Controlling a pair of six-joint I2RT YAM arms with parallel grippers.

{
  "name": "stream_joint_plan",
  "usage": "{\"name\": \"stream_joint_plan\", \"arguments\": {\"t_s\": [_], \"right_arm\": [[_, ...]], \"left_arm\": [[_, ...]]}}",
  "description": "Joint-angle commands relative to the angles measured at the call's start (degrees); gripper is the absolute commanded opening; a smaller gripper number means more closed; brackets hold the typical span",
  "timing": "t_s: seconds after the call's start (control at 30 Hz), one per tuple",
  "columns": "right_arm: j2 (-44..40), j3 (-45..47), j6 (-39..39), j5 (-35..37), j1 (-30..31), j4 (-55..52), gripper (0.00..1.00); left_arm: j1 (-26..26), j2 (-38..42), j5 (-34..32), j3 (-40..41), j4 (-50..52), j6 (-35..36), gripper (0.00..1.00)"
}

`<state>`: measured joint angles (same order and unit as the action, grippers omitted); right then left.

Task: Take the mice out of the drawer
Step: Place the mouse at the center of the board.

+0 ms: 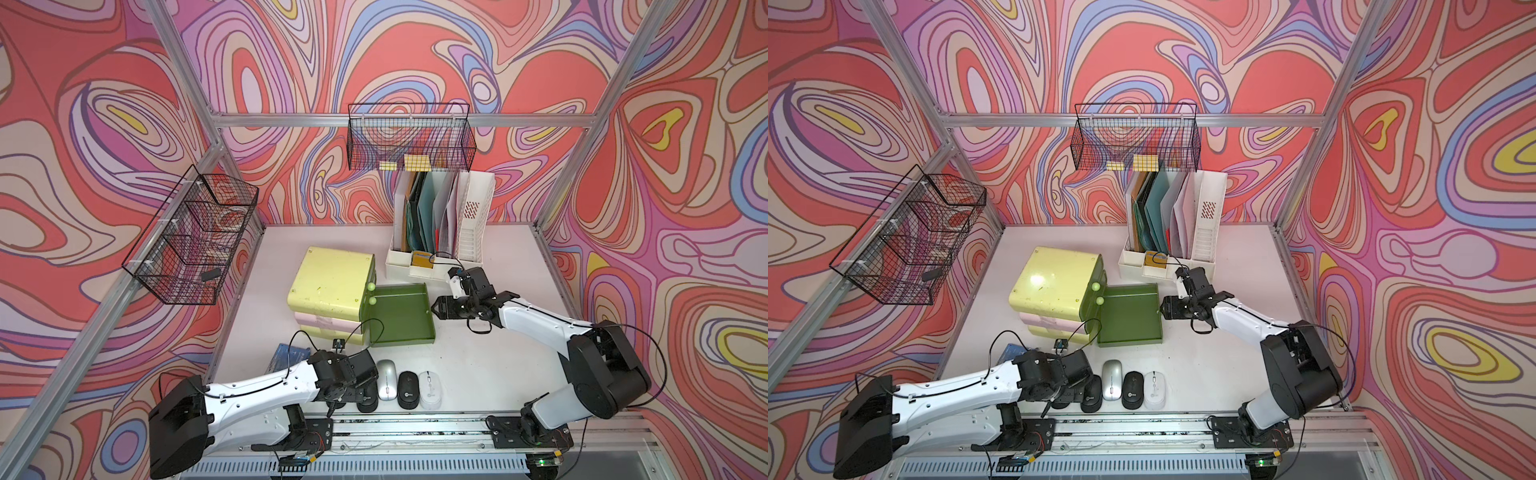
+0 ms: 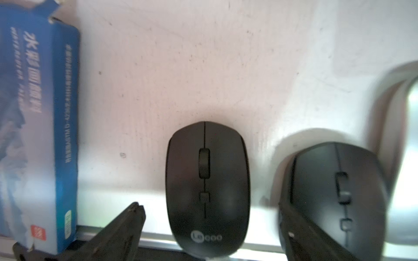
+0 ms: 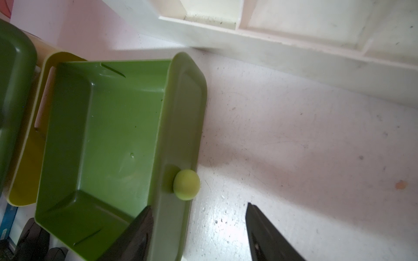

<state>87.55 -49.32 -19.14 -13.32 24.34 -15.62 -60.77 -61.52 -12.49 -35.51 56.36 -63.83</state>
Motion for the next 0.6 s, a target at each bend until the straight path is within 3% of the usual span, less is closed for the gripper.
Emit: {"name": "stream_joint_plan", "arguments": {"t_s": [0.0,0.13,0.27,0.43,0.57], "right_arm": [[-0.16,0.98,0.26,-0.3,-0.17,1.11,0.69],[0.07,1.24,0.08,-0.01,-0.17,1.55,0.69],[0.42,1.33,-0.02,0.41,-0.17,1.88,0.69],[1.11,1.18,-0.16,-1.05,-0.17,2.26,0.69],[0.37,1.27,-0.09,-1.34,-0.21,1.75,0.69]], "left_arm": [[-0.33,2.74,-3.1,-11.8,12.96,1.66,1.0],[-0.39,0.42,-2.56,-31.47,27.87,7.46,1.0],[0.73,-2.74,-12.67,-48.24,40.54,11.25,1.0],[16.11,-6.28,-17.04,-61.21,41.0,22.65,1.0],[31.16,-8.04,-11.01,-64.3,32.06,32.86,1.0]]}}
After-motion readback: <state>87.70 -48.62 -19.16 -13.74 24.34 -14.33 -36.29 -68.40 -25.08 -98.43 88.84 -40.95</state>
